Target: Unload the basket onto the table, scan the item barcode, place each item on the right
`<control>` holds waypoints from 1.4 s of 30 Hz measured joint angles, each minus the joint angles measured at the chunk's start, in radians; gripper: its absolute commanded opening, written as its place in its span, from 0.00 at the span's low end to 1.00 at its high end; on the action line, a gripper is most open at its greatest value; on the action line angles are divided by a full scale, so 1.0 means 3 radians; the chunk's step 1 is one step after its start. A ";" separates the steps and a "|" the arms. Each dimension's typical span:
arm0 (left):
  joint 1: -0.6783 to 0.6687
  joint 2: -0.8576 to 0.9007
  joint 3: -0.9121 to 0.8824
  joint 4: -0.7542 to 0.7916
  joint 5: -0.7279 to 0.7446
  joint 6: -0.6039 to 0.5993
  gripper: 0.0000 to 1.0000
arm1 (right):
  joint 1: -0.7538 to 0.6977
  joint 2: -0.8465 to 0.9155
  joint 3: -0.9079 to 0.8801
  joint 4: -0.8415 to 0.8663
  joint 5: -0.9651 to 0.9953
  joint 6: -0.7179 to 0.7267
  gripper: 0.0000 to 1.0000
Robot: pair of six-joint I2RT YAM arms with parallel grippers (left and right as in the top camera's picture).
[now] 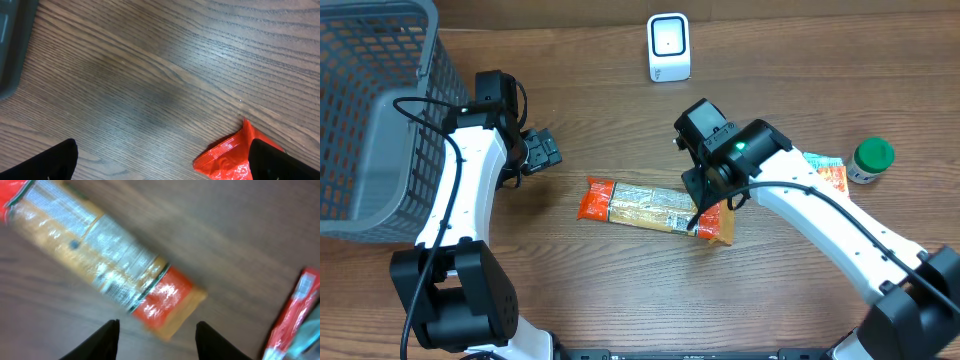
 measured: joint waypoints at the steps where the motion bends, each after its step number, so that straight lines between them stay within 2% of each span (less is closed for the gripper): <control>1: 0.0000 0.0000 0.0000 -0.0001 0.0001 0.0000 1.00 | -0.0041 0.0061 0.0000 0.0093 0.0048 -0.0038 0.31; 4: 0.0000 0.0000 0.0000 -0.0001 0.0000 0.0000 1.00 | -0.0197 0.0224 -0.0001 0.0245 0.0107 -0.0008 0.24; 13: 0.0000 0.0000 0.0000 0.0000 0.0000 0.0000 1.00 | -0.0551 0.0660 -0.0001 0.0331 -0.0060 0.0118 0.20; 19: 0.0000 0.0000 0.0000 0.0000 0.0000 0.0000 1.00 | -0.0504 0.0790 -0.0149 0.0284 -0.0373 0.0128 0.20; 23: 0.0000 0.0000 0.0000 0.0000 0.0000 0.0000 1.00 | -0.0432 0.0795 -0.0314 0.0005 -0.0516 0.0136 0.16; 28: 0.0000 0.0000 0.0000 0.0000 0.0000 0.0000 1.00 | -0.0318 0.0797 -0.0362 -0.0318 -0.0614 0.0142 0.14; 36: 0.0000 0.0000 0.0000 0.0000 0.0000 0.0000 1.00 | -0.0163 0.0768 -0.0362 -0.0408 -0.0646 0.0080 0.14; 38: 0.0000 0.0000 0.0000 0.0000 0.0000 0.0000 1.00 | -0.0149 0.0685 -0.0361 -0.0393 -0.0646 0.0020 0.22; 40: 0.0000 0.0000 0.0000 -0.0001 0.0000 0.0000 1.00 | -0.0148 0.0546 -0.0342 -0.0334 -0.0647 -0.0046 0.63; 41: 0.0000 0.0000 0.0000 -0.0001 0.0000 0.0000 1.00 | -0.0146 0.0470 -0.0320 -0.0276 -0.0647 -0.0069 0.78; 42: 0.0000 0.0000 0.0000 0.0000 0.0000 0.0000 1.00 | -0.0146 0.0389 -0.0295 -0.0167 -0.0647 -0.0123 0.79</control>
